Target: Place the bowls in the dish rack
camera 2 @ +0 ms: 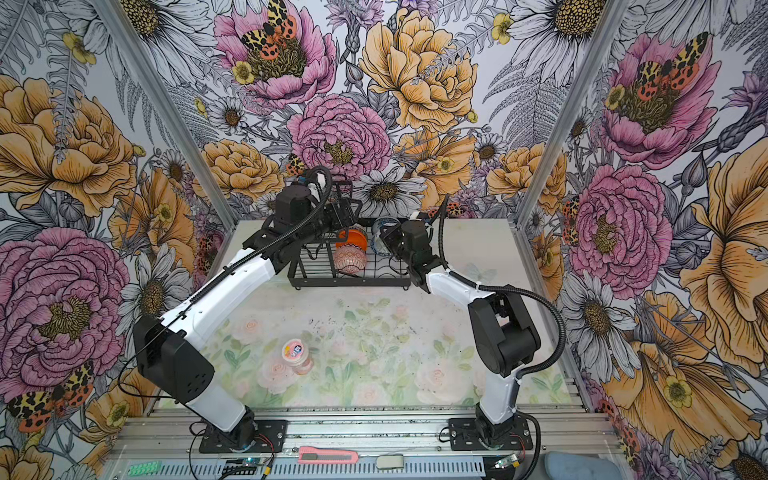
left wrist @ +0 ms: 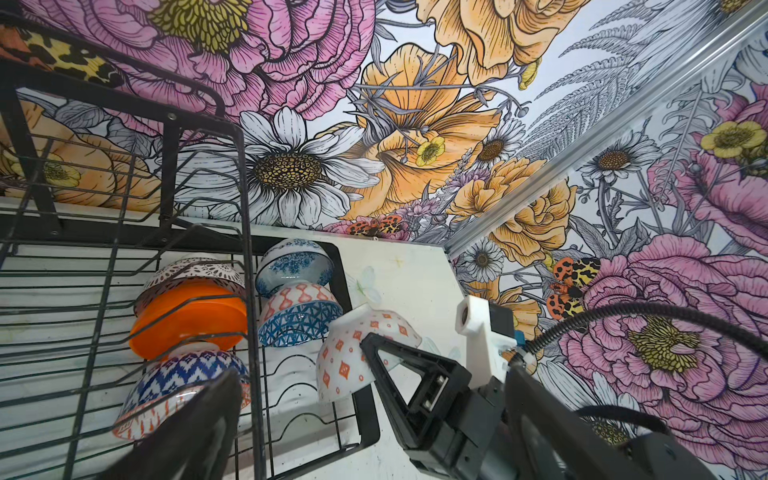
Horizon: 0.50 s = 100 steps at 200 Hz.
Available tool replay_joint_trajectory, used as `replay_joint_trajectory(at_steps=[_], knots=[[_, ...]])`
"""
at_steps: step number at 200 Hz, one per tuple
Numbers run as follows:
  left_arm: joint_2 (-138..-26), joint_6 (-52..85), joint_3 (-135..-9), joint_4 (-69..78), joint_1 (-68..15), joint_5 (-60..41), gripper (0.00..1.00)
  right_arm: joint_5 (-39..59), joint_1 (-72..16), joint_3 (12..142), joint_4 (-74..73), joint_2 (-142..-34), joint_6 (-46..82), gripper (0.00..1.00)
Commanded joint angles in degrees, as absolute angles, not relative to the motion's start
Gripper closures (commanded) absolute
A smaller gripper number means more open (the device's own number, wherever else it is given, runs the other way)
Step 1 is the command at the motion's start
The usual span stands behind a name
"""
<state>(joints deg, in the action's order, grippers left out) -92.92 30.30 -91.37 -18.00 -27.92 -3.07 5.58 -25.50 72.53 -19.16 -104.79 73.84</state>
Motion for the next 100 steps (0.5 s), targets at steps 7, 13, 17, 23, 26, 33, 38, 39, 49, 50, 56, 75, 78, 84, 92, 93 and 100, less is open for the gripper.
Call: replay_joint_trajectory(at_steps=[7,13,17,23,26,33,38,39,49,50,56,75,78,84,92,93,100], knots=[[-89.65,30.14,-89.78,-19.41,-27.31,-2.59,0.01,4.36,-25.67,72.87,-25.03,-107.31,72.77,1.0],[-89.49,30.12,-89.65,-19.64,-27.3,-2.72,0.01,4.18,-25.76,72.79,-25.41,-107.79,73.01,1.0],[-89.39,30.2,-89.5,-19.76,-27.33,-2.82,0.01,4.13,-25.83,72.63,-25.55,-108.1,73.11,1.0],[-89.28,30.28,-89.4,-19.84,-27.46,-2.91,0.01,4.12,-25.86,72.59,-25.89,-108.56,73.36,1.0],[-89.23,30.3,-89.39,-19.9,-27.49,-3.02,0.01,4.13,-25.91,72.53,-26.07,-108.79,73.45,1.0],[-89.12,30.33,-89.29,-20.05,-27.62,-3.18,0.01,4.21,-26.03,72.51,-26.63,-109.34,73.65,1.0],[-89.04,30.32,-89.3,-20.27,-27.76,-3.29,0.01,4.34,-26.15,72.52,-26.91,-109.7,73.76,1.0],[-88.99,30.28,-89.3,-20.24,-27.77,-3.27,0.01,4.37,-26.17,72.52,-26.95,-109.74,73.75,1.0],[-88.81,30.15,-89.33,-20.5,-27.98,-3.36,0.01,4.47,-26.49,72.84,-27.03,-110.38,73.51,1.0],[-88.79,30.15,-89.31,-20.53,-28.01,-3.39,0.02,4.48,-26.47,72.89,-27.01,-110.52,73.45,1.0],[-88.77,30.06,-89.34,-20.71,-28.04,-3.56,0.01,4.48,-26.54,73.14,-26.79,-110.85,73.26,1.0],[-88.55,29.81,-89.38,-21.16,-28.21,-3.78,0.01,4.1,-26.73,73.33,-26.49,-111.91,73.26,1.0],[-88.51,29.87,-89.38,-21.18,-28.21,-3.8,0.01,3.98,-26.85,73.36,-26.47,-112.09,73.28,1.0],[-88.42,29.82,-89.3,-21.17,-28.28,-3.83,0.01,3.83,-26.81,73.25,-26.53,-112.46,73.42,1.0],[-88.33,29.71,-89.16,-21.14,-28.28,-3.78,0.01,3.72,-26.94,73.08,-26.96,-113.01,73.45,1.0],[-88.33,29.71,-89.14,-21.16,-28.29,-3.78,0.01,3.75,-26.92,73.06,-27.02,-113.02,73.42,1.0],[-88.22,29.71,-89.12,-21.23,-28.34,-3.79,0.01,3.58,-27.04,73.04,-27.23,-113.36,73.44,1.0]])
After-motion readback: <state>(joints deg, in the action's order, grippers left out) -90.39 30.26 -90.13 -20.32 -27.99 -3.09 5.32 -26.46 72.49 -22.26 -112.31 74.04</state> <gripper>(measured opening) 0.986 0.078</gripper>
